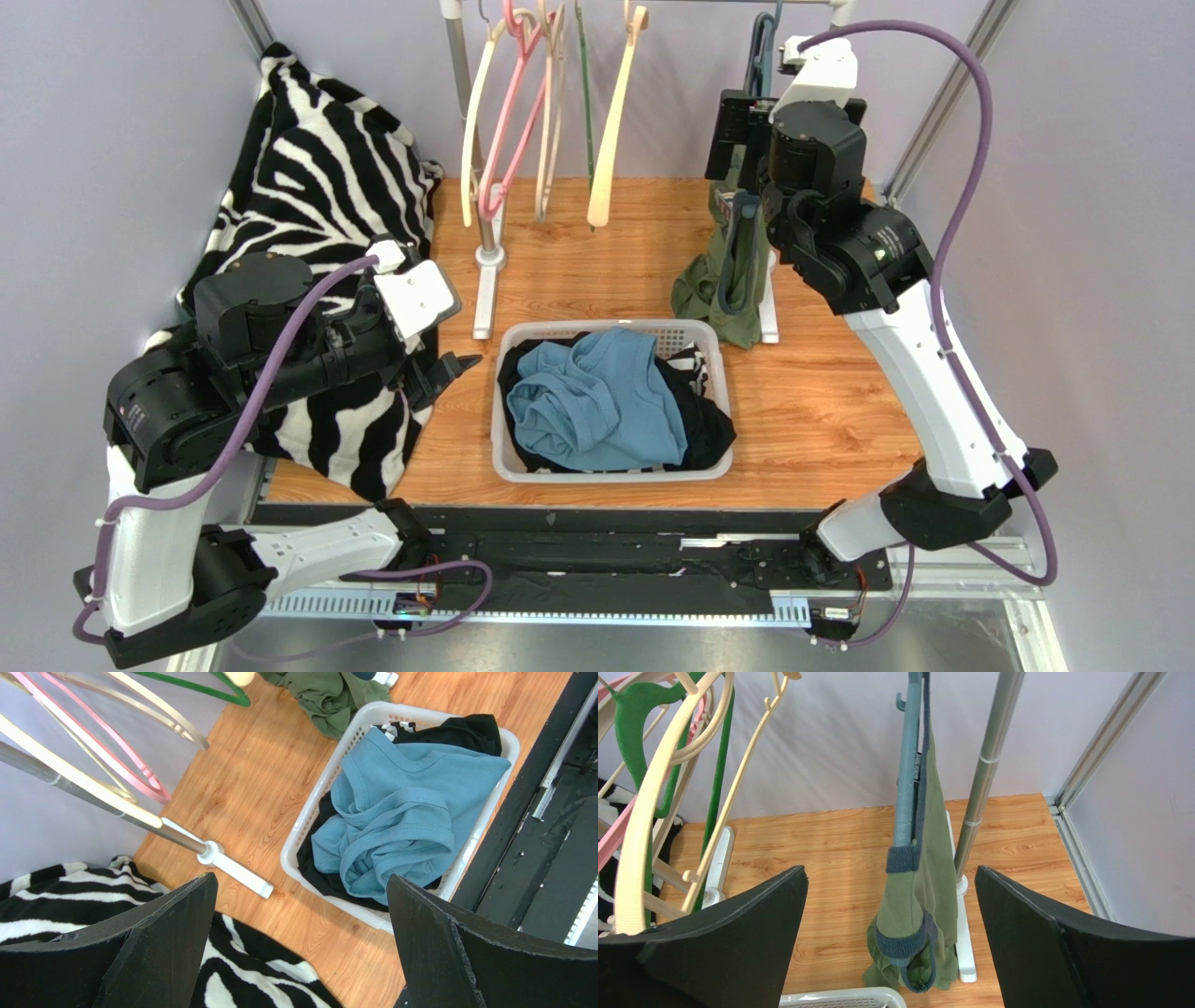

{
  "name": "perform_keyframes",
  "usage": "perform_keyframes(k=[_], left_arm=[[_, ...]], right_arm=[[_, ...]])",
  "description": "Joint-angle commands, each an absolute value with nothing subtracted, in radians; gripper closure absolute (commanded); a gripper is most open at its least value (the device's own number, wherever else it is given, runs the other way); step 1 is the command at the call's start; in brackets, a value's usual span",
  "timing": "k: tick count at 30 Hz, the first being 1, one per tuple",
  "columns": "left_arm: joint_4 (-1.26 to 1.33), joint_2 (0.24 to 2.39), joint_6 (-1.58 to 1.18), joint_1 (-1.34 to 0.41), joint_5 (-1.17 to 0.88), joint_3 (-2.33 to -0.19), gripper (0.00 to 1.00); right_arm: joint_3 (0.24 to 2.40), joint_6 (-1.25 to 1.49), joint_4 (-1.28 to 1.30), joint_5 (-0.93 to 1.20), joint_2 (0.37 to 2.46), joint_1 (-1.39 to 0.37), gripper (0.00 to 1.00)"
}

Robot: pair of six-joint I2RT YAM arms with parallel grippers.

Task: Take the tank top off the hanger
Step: Pick up the hanger from the clothesline.

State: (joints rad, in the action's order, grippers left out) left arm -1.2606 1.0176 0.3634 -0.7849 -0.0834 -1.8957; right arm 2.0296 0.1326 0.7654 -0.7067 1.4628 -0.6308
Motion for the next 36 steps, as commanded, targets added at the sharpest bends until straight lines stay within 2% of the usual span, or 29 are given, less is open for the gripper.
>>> perform_keyframes(k=[1, 3, 5, 9, 12, 15, 16, 18, 19, 21, 24, 30, 36], left_arm=[[-1.259, 1.019, 0.337, -0.77, -0.115, -1.93, 0.01], [-1.259, 1.023, 0.333, -0.765, -0.127, -1.933, 0.01], [-1.264, 1.028, 0.328, -0.759, -0.141, -1.94, 0.01], [-1.267, 1.031, 0.327, -0.75, -0.16, -1.948, 0.01], [-1.269, 1.037, 0.324, -0.747, -0.169, -1.956, 0.01], [-1.269, 1.042, 0.321, -0.738, -0.186, -1.959, 0.01], [-1.27, 1.043, 0.324, -0.738, -0.189, -1.963, 0.01], [-1.27, 1.045, 0.319, -0.733, -0.189, -1.965, 0.01], [-1.27, 1.045, 0.319, -0.735, -0.19, -1.968, 0.01], [-1.272, 1.048, 0.321, -0.73, -0.192, -1.971, 0.01], [-1.275, 1.048, 0.318, -0.729, -0.199, -1.977, 0.01], [-1.276, 1.054, 0.318, -0.724, -0.209, -1.976, 0.01], [-1.278, 1.057, 0.314, -0.715, -0.221, -1.982, 0.01]], right_arm=[[2.046, 0.133, 0.779, -0.585, 1.482, -0.597, 0.12], [1.984, 0.179, 0.761, -0.497, 1.454, -0.569, 0.08], [1.942, 0.218, 0.741, -0.457, 1.434, -0.532, 0.0], [1.891, 0.206, 0.721, -0.488, 1.427, -0.519, 0.0], [1.916, 0.196, 0.75, -0.508, 1.453, -0.517, 0.04], [1.933, 0.204, 0.761, -0.494, 1.473, -0.508, 0.14], [1.939, 0.207, 0.762, -0.492, 1.48, -0.502, 0.22], [1.954, 0.224, 0.769, -0.492, 1.499, -0.491, 0.3], [1.957, 0.23, 0.773, -0.488, 1.506, -0.477, 0.4], [1.971, 0.244, 0.794, -0.483, 1.534, -0.468, 0.44], [1.982, 0.245, 0.813, -0.486, 1.562, -0.45, 0.58], [1.965, 0.203, 0.767, -0.514, 1.546, -0.449, 0.99], [1.891, 0.115, 0.617, -0.509, 1.457, -0.448, 1.0]])
